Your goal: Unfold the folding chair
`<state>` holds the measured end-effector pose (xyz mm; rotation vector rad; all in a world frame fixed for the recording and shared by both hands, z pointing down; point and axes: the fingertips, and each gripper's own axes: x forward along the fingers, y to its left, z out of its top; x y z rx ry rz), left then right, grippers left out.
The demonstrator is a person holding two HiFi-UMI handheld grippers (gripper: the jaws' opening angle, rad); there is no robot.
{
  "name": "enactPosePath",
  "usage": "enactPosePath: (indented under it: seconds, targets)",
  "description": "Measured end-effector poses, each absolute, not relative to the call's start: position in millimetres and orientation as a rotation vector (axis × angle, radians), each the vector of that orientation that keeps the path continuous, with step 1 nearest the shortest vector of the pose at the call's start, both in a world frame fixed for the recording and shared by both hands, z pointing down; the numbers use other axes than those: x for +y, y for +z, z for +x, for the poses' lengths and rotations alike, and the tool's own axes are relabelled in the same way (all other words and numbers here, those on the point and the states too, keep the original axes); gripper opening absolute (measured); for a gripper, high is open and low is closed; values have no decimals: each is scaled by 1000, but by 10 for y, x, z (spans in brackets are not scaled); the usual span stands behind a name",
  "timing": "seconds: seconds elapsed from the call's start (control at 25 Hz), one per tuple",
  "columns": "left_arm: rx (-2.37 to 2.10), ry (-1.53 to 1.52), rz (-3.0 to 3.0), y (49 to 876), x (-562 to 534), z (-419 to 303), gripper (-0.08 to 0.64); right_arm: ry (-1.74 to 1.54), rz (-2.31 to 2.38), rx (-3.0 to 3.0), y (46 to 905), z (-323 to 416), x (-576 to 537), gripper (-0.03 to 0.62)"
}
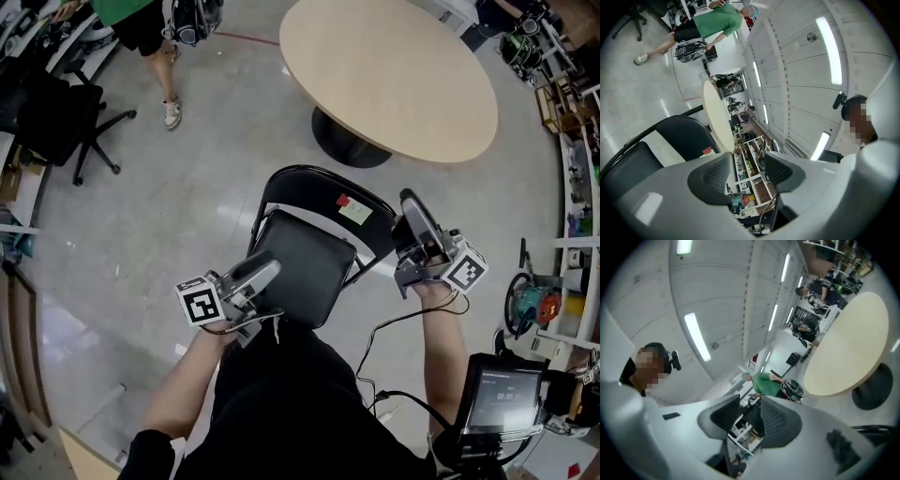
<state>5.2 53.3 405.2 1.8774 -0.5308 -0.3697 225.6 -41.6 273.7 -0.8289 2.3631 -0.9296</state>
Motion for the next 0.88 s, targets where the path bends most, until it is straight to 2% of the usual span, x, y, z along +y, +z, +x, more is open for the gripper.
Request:
enactPosePath:
  seconds: [0.2,0.4,0.64,0.88]
  targets:
    - [-549,-380,1904,3696,555,164,230,-932,-785,2228,2547,2306,-260,144]
    - [-557,-381,1899,3529,700,167,230,-991,-862,2230,2721,2270,-35,144]
    - [-510,-361,1874,3567,711,79,230,-1114,-987,2290,3115,1851,209,144]
    - [-447,-360,1875,3503,784,-67,229,-1164,-1084,2305,3105,1415,516,144]
